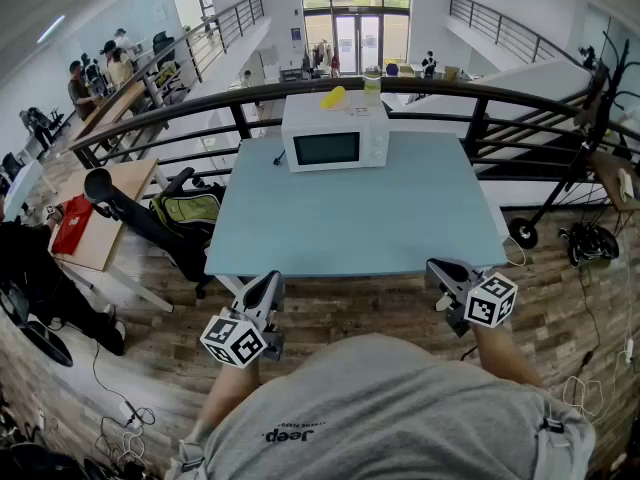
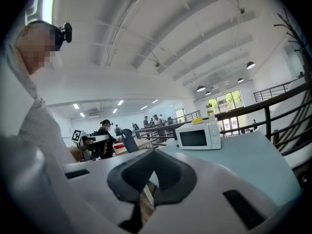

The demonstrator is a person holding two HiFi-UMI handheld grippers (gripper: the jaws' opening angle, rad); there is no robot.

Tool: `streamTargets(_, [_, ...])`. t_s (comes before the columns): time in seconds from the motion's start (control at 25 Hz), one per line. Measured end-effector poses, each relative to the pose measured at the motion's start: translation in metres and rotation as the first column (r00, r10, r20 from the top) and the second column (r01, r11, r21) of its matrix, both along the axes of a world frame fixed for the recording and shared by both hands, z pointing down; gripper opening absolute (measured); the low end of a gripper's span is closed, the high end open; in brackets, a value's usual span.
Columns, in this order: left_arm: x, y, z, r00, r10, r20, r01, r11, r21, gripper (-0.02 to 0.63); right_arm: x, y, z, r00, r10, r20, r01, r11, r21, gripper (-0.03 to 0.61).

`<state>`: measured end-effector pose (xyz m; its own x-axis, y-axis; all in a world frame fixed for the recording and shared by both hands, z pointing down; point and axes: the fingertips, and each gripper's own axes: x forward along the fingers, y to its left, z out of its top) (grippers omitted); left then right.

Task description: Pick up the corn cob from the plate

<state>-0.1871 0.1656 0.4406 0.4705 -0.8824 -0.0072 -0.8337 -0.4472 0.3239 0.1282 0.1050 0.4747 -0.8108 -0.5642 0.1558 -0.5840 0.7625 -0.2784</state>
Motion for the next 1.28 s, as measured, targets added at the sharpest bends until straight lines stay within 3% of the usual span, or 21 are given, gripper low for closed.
streamTargets(0.72, [0.033,-0.009,-0.013,1.0,0.018,0.007,-0.018,1.0,-0.004,0.017,0.024,-0.012,-0.009,0.999,-0.027,0.037,0.028,1.0,-0.008,0.015])
streamTargets(1.28, [0.136,-0.016,0.004,0.998,0.026,0.049,-0.021,0.994,-0.107,0.017,0.12,-0.01,0.007,0.996,-0.036,0.082,0.038,0.999,-0.019,0.015])
